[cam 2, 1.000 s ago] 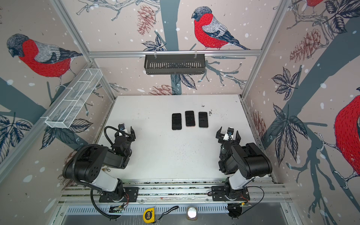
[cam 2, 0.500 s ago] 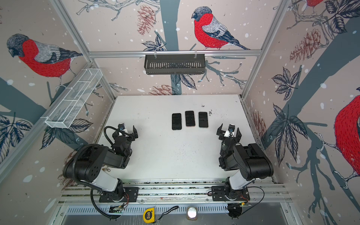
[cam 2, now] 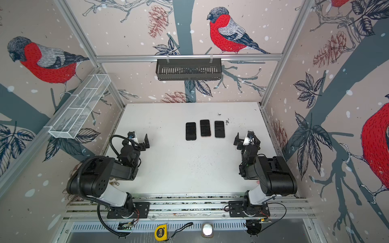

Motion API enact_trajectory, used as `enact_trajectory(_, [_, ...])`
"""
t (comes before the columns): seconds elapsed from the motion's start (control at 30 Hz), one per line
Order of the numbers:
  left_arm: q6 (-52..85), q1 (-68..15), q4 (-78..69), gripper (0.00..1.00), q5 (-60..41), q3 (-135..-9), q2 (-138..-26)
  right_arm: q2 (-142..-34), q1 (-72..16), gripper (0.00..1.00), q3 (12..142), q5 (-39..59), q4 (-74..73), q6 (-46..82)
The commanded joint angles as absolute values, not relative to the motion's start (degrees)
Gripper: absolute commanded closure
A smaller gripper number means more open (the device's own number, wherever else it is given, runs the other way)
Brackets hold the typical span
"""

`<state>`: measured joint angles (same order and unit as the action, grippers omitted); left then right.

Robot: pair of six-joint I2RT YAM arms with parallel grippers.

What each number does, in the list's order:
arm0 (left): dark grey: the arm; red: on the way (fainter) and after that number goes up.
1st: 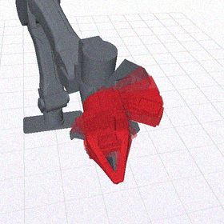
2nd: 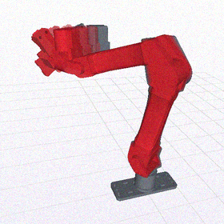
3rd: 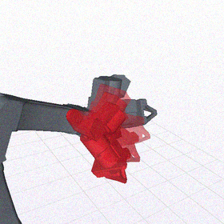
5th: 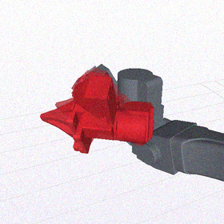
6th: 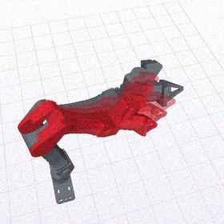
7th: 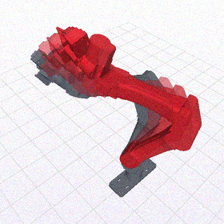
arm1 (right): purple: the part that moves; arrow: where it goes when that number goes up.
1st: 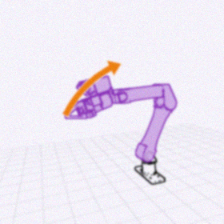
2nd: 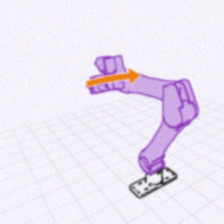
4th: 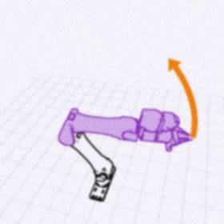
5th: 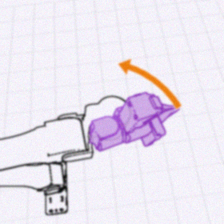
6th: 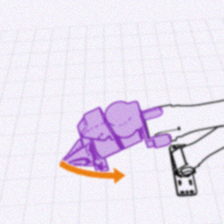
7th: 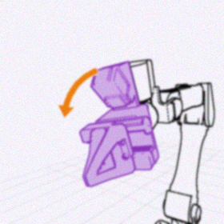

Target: Put the phone into the phone case

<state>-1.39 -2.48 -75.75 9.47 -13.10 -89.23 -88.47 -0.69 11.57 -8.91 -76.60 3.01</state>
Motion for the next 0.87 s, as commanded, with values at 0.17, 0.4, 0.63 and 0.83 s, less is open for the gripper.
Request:
enact_trajectory(0.17, [0.15,-1.86,-74.47,0.01,7.93,-13.45,-89.12,-88.08,-1.21,0.01,11.47,-7.38,-75.92,3.7])
enact_trajectory(0.4, [-1.14,-1.85,-75.38,0.01,3.63,-12.99,-89.07,-88.07,-1.21,0.01,11.6,-7.51,-75.85,3.61])
enact_trajectory(0.63, [-0.97,-1.85,-75.39,0.01,3.69,-12.89,-89.03,-88.46,-1.28,0.01,12.12,-7.59,-75.17,3.59])
enact_trajectory(0.83, [-0.8,-1.63,-75.06,0.01,3.36,-13.1,-88.97,-88.18,-1.08,0.0,11.83,-7.2,-75.39,3.86])
